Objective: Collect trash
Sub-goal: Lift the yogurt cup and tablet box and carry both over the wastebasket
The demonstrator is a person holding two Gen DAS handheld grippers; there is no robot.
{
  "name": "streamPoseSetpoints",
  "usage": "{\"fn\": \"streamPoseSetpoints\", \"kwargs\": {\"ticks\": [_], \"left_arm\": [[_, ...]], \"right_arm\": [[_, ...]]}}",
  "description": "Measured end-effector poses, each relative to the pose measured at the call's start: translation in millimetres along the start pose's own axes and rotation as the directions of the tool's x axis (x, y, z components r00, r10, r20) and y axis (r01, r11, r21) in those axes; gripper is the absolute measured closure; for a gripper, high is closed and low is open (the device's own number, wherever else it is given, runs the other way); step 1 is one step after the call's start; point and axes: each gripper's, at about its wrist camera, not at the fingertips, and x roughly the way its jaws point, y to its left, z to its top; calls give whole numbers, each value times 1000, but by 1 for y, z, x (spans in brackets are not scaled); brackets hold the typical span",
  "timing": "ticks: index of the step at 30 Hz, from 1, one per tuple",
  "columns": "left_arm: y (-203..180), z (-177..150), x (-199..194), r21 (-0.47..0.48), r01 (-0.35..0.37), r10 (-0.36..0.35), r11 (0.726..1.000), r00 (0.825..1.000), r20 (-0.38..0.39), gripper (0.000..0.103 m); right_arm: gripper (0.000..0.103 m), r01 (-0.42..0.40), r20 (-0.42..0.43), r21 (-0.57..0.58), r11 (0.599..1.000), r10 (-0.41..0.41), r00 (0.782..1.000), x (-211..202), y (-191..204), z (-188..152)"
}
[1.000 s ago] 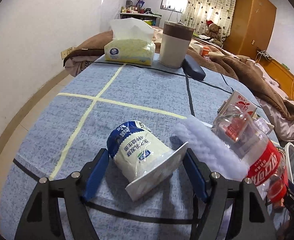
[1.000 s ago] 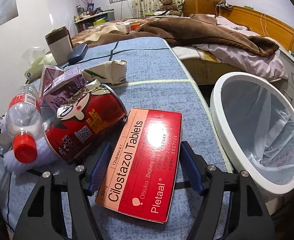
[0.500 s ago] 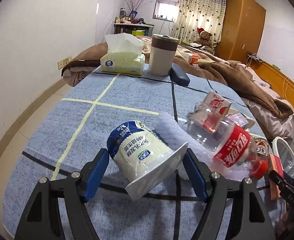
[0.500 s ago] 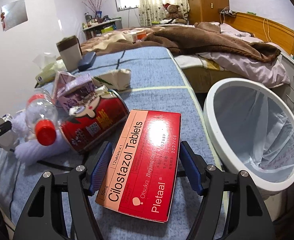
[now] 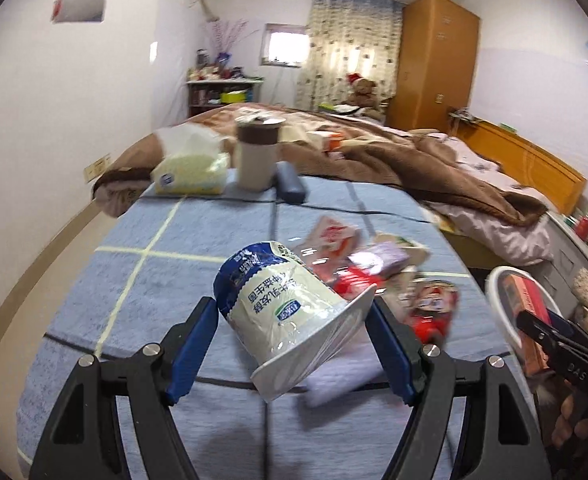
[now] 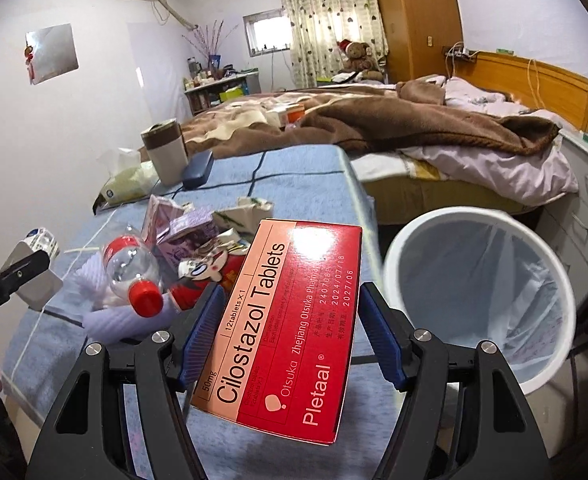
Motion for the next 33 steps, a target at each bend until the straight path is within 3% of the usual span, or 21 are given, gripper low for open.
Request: {"fn": "streamPoseSetpoints", "kwargs": {"ticks": [9,22,28,33], "left_arm": [[-82,10,7,126,147,-147,981,989,-8,26],[-206,10,28,289,335,-328,897,942,-74,26],[-248,7,37,345,378,-363,859,925,-109,26],[-269,3,49,363,389,-363,847,921,-139,26]], "right_arm": [[33,63,20,48,997,-64,998,-14,-43,5],[33,169,13,124,978,-172,985,-25,-104,3],[33,198,-3,142,970,-199,980,-21,-127,2],[33,214,-41,133,968,-211,977,-9,-139,-2]]}}
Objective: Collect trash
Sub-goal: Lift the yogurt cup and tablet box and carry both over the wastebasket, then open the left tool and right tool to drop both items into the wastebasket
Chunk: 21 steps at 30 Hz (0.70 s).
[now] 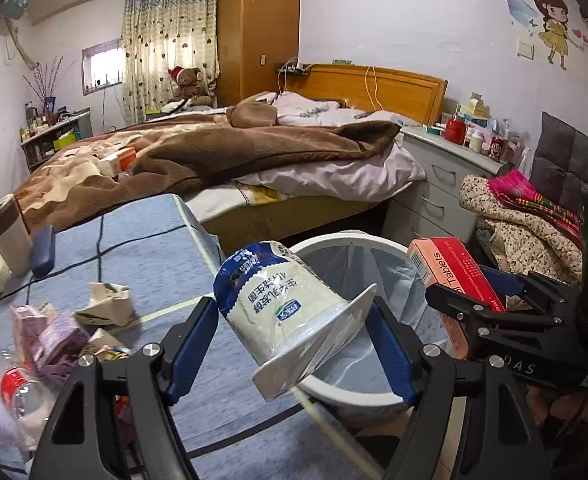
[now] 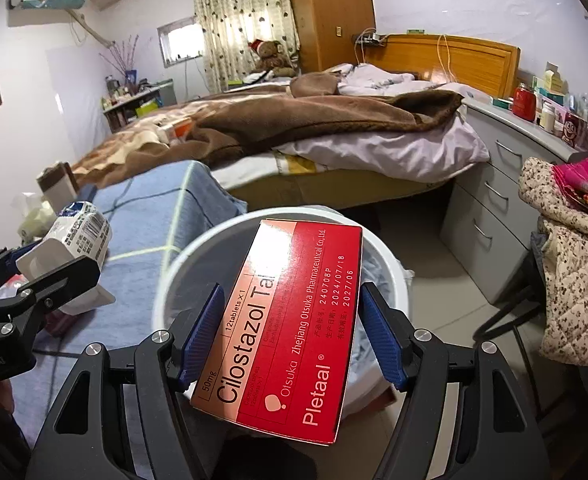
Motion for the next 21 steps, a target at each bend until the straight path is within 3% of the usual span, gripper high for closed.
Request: {"fn": "streamPoseSetpoints", "kwargs": {"ticks": [16,21], "left_arm": [[-21,7,50,-9,31,-32,999,997,-68,25],[-18,7,50,-28,52,-54,998,996,-70,19]], "right_arm": [[32,48,-118,-32,998,-52,992,36,-24,-5],[31,57,-118,-22,998,-59,991,36,-27,-5]]}}
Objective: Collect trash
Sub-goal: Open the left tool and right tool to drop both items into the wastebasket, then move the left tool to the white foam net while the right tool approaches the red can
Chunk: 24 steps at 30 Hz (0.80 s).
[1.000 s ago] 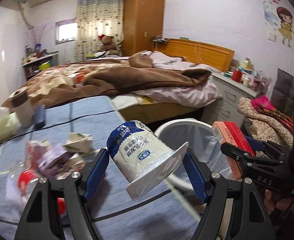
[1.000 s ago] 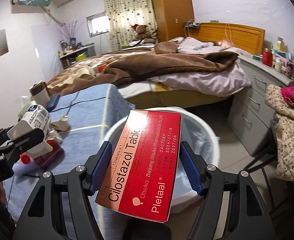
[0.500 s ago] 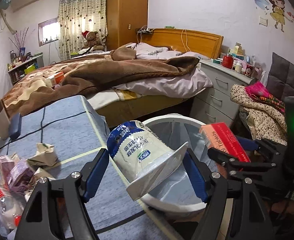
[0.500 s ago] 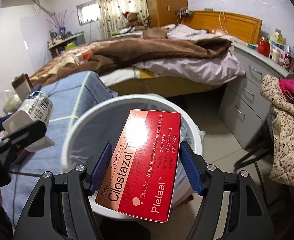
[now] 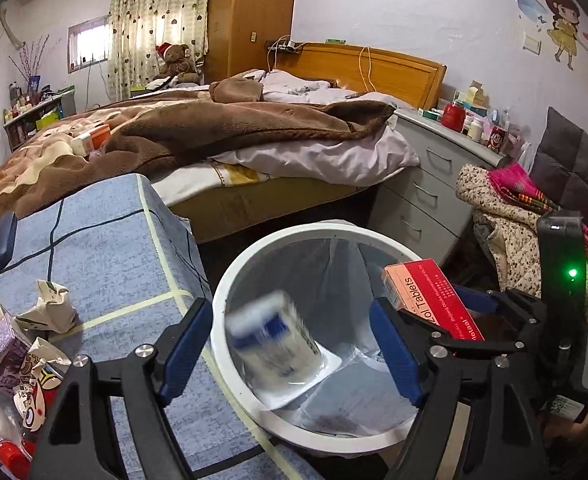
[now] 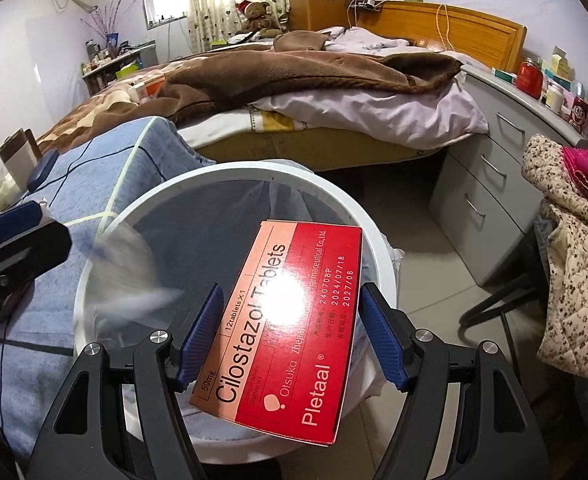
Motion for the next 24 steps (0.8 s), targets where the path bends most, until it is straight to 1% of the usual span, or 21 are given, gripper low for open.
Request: {"fn": "streamPoseSetpoints", "kwargs": {"ticks": [4,10,18,24], "left_arm": [[2,1,-5,-8,-1,1,1000,1000,6,18],[11,-1,-23,-30,-27,28,999,999,30,18],[29,-11,-56,-52,-90,93,995,994,65,18],[56,-23,-84,-112,-125,136,986,987,89,18]], "right_arm": [[26,2,7,8,1000,-2,1000,-1,0,1],[26,-15,42,32,999,13,999,-12,3,2],[26,-50,97,13,999,49,994,-31,28,2],[26,-94,126,-16,995,96,987,-40,51,3]]}}
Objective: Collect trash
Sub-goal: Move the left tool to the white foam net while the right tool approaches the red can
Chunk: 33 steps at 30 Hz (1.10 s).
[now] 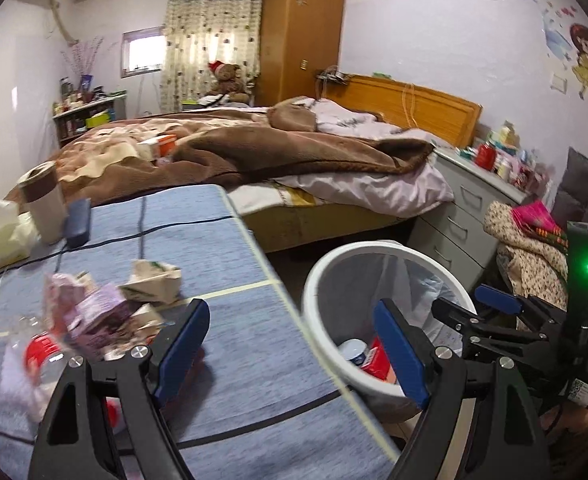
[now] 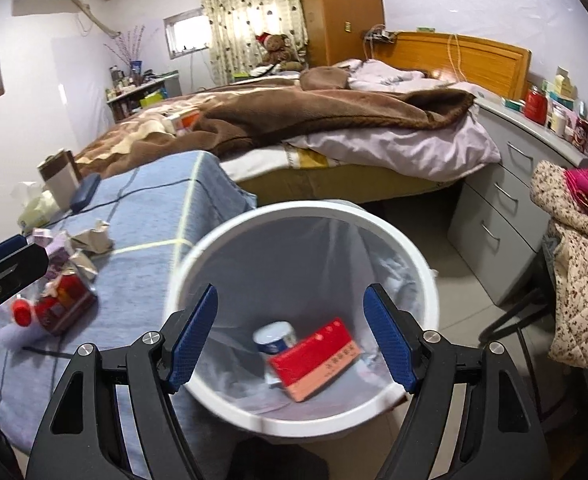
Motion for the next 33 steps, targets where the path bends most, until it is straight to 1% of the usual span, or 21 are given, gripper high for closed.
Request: {"fn": "streamPoseSetpoints", "kwargs": {"ticks": [7,12,15,18,20,22,25,28,30,31,33], "left_arm": [[47,-11,-25,-75,-93,95,993,995,24,18],[85,-21,-40,-140,-153,159,978,987,30,17],[110,-27,-46,-177,-213,219,961,976,18,17],[134,-33,-52,-211,-244,252,947,967,15,17],[151,-37,-55,-243,-275,283,930,959,-2,17],[169,-43,-59,-281,-287,295,916,955,-14,17],[189,-51,-64,-307,-327,334,894,942,-33,17],[211,-60,-68,-351,-329,336,877,941,-42,17],[221,-64,-70,-368,-347,357,862,933,-44,17],[227,-67,-70,-377,-353,359,856,932,-57,17],[238,-72,-67,-396,-350,347,849,934,-84,17]], "right_arm": [[26,-65,19,-42,997,66,998,-2,38,2],[26,-114,11,-59,992,115,993,3,61,3],[26,-138,-6,-68,988,138,990,9,76,2],[26,-166,-25,-82,983,164,986,15,94,1],[26,-184,-42,-81,980,181,983,20,104,-1],[26,-205,-57,-79,976,200,978,23,113,-3],[26,-229,-84,-89,969,222,971,29,129,-5],[26,-237,-110,-82,968,227,968,36,141,-6],[26,-241,-125,-74,968,230,965,40,148,-7],[26,-238,-131,-74,969,227,965,42,150,-8],[26,-225,-136,-79,971,213,968,45,155,-8]]}}
